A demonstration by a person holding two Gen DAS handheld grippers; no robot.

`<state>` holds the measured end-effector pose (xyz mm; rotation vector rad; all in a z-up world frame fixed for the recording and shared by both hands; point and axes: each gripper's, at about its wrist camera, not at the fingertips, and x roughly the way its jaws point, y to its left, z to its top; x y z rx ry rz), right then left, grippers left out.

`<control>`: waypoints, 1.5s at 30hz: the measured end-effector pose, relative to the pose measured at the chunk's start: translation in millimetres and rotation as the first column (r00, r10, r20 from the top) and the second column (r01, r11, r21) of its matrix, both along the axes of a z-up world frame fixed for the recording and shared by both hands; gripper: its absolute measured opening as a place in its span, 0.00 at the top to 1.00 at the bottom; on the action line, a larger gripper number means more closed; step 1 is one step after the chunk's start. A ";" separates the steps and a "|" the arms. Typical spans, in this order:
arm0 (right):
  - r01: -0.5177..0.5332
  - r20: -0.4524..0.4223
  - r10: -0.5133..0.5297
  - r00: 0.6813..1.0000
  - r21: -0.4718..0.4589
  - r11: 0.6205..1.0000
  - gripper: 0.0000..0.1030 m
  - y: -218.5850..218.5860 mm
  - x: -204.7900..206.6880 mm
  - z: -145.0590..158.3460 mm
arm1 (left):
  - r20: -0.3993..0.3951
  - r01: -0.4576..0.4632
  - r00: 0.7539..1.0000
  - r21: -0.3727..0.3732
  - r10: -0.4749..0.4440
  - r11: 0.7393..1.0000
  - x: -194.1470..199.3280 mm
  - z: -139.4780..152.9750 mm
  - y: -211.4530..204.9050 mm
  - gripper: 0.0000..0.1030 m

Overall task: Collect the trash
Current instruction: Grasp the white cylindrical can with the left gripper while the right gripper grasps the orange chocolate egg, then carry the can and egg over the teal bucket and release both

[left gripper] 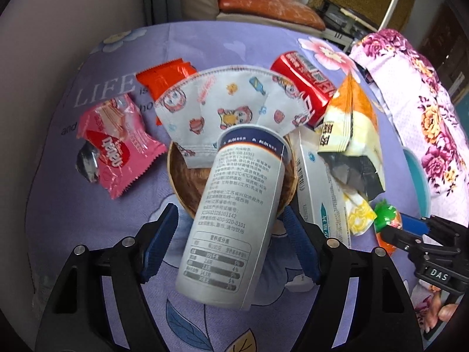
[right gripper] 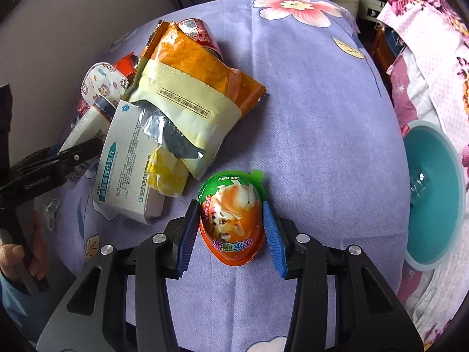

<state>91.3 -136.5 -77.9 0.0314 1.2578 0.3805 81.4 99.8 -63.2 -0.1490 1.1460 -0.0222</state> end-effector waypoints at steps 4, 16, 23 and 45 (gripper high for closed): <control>0.016 -0.008 -0.016 1.000 0.012 1.000 0.60 -7.2 -1.5 -1.4 | 0.006 -0.012 1.000 0.025 0.012 1.000 -3.1 -2.5 -0.6 0.50; 0.048 0.023 -0.050 0.999 0.063 0.997 0.60 -27.3 -5.7 13.4 | 0.084 -0.060 0.994 -0.044 0.064 0.997 -26.2 38.8 6.8 0.51; 0.095 0.063 -0.102 0.993 0.101 0.990 0.60 -50.0 -7.2 30.9 | 0.117 0.000 0.993 -0.078 0.009 0.997 -22.6 64.7 -21.9 0.51; 0.410 0.161 -0.440 0.884 0.187 0.893 0.59 -219.1 -20.7 67.8 | 0.082 0.369 0.928 -0.049 -0.365 0.928 20.3 53.7 -234.2 0.51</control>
